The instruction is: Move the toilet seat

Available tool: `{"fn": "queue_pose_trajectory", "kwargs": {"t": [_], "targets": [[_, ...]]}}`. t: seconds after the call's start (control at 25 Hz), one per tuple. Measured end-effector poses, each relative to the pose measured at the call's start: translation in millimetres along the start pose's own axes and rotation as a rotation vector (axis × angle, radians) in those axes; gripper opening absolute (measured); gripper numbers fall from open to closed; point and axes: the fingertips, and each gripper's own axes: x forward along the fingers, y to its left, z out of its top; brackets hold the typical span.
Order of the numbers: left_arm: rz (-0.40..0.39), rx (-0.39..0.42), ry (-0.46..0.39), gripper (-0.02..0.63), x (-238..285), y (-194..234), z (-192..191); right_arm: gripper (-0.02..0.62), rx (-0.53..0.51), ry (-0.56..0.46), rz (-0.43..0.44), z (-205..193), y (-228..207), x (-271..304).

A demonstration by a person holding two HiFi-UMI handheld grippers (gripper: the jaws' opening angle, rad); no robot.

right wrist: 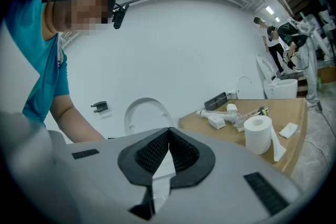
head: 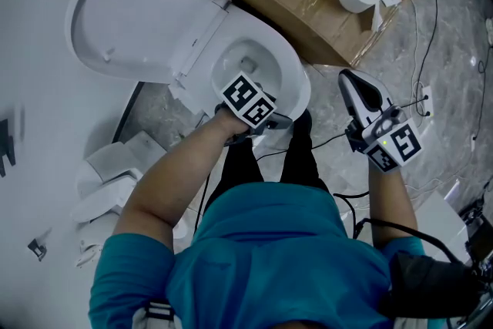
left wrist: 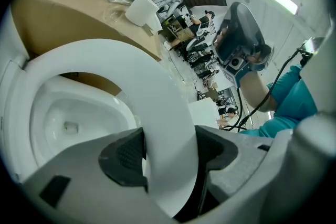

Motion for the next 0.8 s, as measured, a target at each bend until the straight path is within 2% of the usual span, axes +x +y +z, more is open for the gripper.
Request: {"fn": "queue_pose_trajectory", "kwargs": {"t": [0.52,0.8], "targets": [[0.062,0.031,0.057,0.282,-23,-3,2,-0.002,0.0,-0.034,0.011,23,5,0],[0.164,0.079,0.055,0.282,-40,-4,5,-0.002,-0.042,-0.039,-0.003,39,2,-4]]}}
